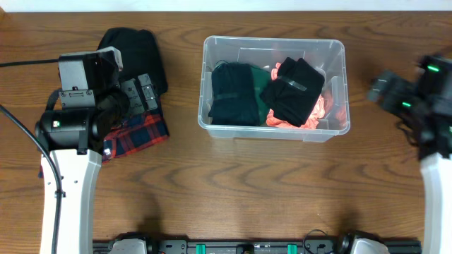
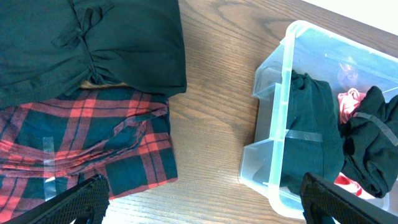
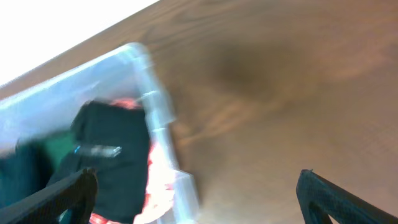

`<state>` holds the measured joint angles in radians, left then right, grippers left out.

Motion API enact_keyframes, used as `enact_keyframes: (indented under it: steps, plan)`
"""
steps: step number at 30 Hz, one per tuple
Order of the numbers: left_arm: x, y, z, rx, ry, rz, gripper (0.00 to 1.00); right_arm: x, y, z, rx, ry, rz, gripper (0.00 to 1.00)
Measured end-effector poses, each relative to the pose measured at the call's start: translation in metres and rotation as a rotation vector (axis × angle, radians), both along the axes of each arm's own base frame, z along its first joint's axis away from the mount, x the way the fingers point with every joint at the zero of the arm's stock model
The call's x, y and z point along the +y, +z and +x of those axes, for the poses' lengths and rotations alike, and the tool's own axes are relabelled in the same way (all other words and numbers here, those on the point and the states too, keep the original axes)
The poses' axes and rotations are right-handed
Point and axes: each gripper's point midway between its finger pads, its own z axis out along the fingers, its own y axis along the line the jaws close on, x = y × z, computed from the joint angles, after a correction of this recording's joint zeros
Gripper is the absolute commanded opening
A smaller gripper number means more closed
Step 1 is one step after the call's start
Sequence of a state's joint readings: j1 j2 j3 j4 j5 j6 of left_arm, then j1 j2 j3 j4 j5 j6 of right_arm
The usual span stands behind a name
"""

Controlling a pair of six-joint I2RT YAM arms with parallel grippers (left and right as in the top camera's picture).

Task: Pack container

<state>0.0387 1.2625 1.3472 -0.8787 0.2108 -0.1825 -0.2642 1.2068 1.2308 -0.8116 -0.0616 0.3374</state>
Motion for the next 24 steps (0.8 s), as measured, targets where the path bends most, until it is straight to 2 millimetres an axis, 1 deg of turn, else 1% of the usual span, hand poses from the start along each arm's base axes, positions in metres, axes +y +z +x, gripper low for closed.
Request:
enact_keyframes:
  steps: [3,6,10,16,21,24]
  plan:
    - [0.0,0.0,0.0,0.0,0.0,0.0,0.98,-0.035,0.001,-0.025,0.005,-0.151,0.062,0.99]
    - [0.0,0.0,0.0,0.0,0.0,0.0,0.98,-0.053,-0.006,-0.043,0.032,-0.239,0.134,0.99]
    - [0.0,0.001,0.002,-0.009,0.001,-0.001,0.98,-0.053,-0.012,-0.051,0.055,-0.26,0.185,0.99]
    - [0.0,0.002,0.003,-0.014,0.003,-0.001,0.98,-0.05,-0.012,-0.051,0.052,-0.253,0.21,0.99]
    - [0.007,0.003,0.005,-0.022,0.03,0.031,0.98,-0.049,-0.011,-0.05,0.05,-0.25,0.214,0.99]
    - [0.013,0.0,0.006,-0.012,0.047,0.056,0.98,-0.049,-0.011,-0.05,0.05,-0.25,0.214,0.99]
